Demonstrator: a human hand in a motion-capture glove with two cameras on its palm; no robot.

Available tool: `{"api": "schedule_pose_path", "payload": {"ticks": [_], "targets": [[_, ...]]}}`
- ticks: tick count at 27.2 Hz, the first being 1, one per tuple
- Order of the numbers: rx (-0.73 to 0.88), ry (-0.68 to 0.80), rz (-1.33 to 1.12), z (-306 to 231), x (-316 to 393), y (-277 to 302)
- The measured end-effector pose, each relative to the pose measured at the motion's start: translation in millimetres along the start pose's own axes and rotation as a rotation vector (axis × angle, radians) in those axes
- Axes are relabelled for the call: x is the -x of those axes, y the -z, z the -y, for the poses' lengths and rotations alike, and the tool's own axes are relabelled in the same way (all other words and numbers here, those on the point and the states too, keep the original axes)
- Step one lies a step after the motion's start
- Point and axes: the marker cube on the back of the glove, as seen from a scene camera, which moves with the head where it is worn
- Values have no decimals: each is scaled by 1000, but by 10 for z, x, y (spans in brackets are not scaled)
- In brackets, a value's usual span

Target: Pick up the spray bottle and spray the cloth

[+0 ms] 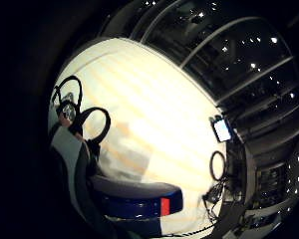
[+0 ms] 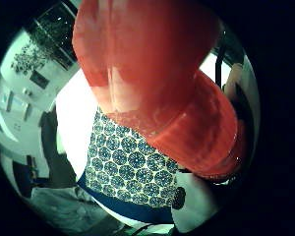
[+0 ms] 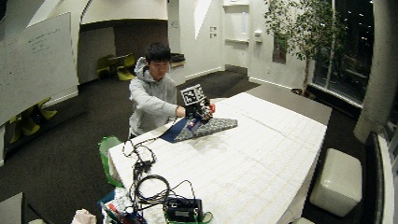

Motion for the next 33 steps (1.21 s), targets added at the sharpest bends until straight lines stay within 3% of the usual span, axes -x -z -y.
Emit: {"api": "schedule_pose_path", "payload": {"ticks": [2, 6, 14, 26, 33], "targets": [[8, 5, -11, -1, 42, -5], [-8, -124, -7, 93, 90, 159], [-68, -130, -35, 260, -54, 635], [17, -142, 39, 147, 114, 99], [12, -132, 89, 301, 214, 181]]}}
